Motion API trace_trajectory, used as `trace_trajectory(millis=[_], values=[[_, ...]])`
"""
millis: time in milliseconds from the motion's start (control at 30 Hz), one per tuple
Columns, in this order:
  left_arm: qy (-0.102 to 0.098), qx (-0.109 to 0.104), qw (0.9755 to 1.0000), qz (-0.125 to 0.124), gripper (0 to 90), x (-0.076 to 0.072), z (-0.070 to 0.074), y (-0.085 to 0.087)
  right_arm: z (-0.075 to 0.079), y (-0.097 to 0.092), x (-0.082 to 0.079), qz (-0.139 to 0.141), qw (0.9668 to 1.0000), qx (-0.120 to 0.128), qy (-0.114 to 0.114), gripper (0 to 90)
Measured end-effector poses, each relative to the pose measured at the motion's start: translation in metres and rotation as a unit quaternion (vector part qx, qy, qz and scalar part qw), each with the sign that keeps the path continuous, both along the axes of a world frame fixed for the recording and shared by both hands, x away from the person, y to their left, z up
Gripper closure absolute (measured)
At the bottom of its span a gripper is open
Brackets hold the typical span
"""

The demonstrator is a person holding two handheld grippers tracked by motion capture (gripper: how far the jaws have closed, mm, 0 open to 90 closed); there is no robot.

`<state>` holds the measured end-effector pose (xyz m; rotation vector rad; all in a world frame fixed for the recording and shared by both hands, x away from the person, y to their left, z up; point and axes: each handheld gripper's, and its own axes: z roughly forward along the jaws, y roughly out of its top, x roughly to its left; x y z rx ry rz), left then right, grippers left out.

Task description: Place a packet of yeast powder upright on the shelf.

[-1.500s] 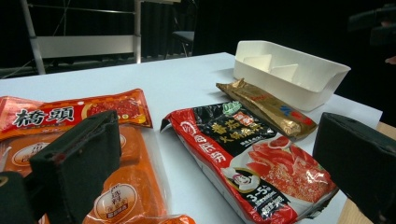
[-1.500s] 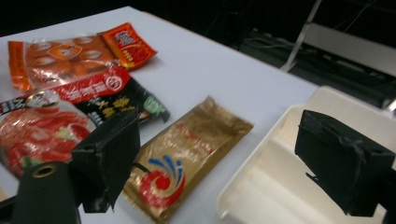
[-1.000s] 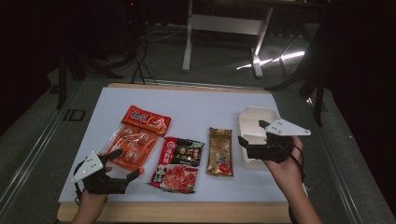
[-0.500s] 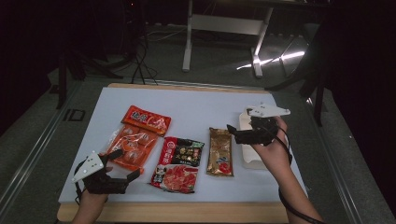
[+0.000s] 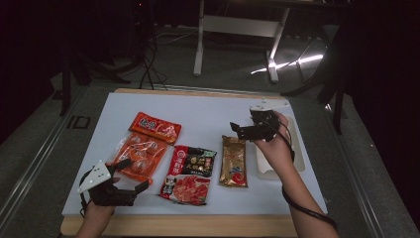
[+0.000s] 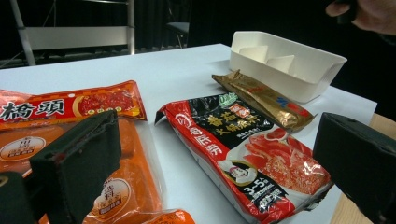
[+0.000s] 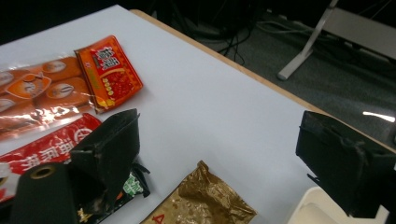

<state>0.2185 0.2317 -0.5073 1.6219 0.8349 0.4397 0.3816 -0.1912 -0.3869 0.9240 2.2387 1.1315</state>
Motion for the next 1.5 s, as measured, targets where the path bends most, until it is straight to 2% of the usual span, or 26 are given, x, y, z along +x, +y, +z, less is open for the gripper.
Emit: trace_trajectory(millis=[133,167,267,300,367,400,567,700,767,800,833,867,933,967,1033,1100,1367,1500], values=[[0.001,0.002,1.0000,-0.001,1.8,0.000,0.000,0.000,-0.008,0.005,0.009,-0.001,0.9999,-0.011,0.011,14.0],[0.001,0.002,1.0000,-0.002,1.7,0.000,0.000,0.000,-0.015,0.007,0.017,-0.004,0.9996,-0.010,0.026,14.6],[0.002,0.003,1.0000,-0.002,1.7,0.000,0.000,0.000,-0.023,0.009,0.024,-0.007,0.9990,-0.014,0.042,14.8],[0.002,0.004,1.0000,-0.003,1.7,0.000,0.000,0.000,-0.031,0.011,0.029,-0.008,0.9981,-0.017,0.058,15.2],[0.003,0.003,1.0000,-0.003,1.8,0.001,0.000,0.000,-0.035,0.013,0.032,-0.008,0.9975,-0.022,0.066,15.3],[0.002,0.003,1.0000,-0.003,1.8,0.001,0.000,0.000,-0.045,0.015,0.037,-0.007,0.9960,-0.027,0.085,15.3],[0.005,0.004,1.0000,-0.004,1.7,0.001,-0.001,-0.001,-0.057,0.020,0.043,-0.010,0.9937,-0.037,0.105,16.8],[0.006,0.007,0.9999,-0.005,1.7,0.001,-0.001,-0.001,-0.067,0.025,0.051,-0.012,0.9903,-0.038,0.133,16.8],[0.006,0.006,0.9999,-0.006,1.7,0.001,-0.001,-0.001,-0.072,0.029,0.053,-0.015,0.9892,-0.048,0.138,16.8],[0.006,0.007,0.9999,-0.006,1.8,0.001,-0.001,-0.002,-0.078,0.033,0.057,-0.015,0.9868,-0.065,0.147,16.8],[0.007,0.009,0.9999,-0.007,1.8,0.001,-0.002,-0.002,-0.078,0.033,0.057,-0.015,0.9868,-0.065,0.147,16.8],[0.007,0.010,0.9999,-0.007,1.7,0.001,-0.002,-0.002,-0.083,0.035,0.060,-0.014,0.9842,-0.070,0.162,17.1],[0.007,0.009,0.9999,-0.007,1.8,0.001,-0.002,-0.002,-0.083,0.035,0.060,-0.014,0.9842,-0.070,0.162,17.1],[0.008,0.009,0.9999,-0.008,1.8,0.002,-0.002,-0.002,-0.089,0.038,0.063,-0.014,0.9807,-0.087,0.175,19.3],[0.009,0.010,0.9999,-0.009,1.8,0.002,-0.002,-0.002,-0.091,0.039,0.064,-0.015,0.9802,-0.092,0.175,19.4],[0.010,0.011,0.9998,-0.010,1.7,0.002,-0.002,-0.002,-0.097,0.040,0.069,-0.022,0.9767,-0.103,0.187,20.5],[0.012,0.012,0.9998,-0.012,1.8,0.003,-0.003,-0.002,-0.114,0.045,0.079,-0.029,0.9664,-0.136,0.216,22.0],[0.014,0.014,0.9997,-0.013,1.8,0.003,-0.003,-0.003,-0.120,0.044,0.081,-0.032,0.9609,-0.144,0.234,28.3]])
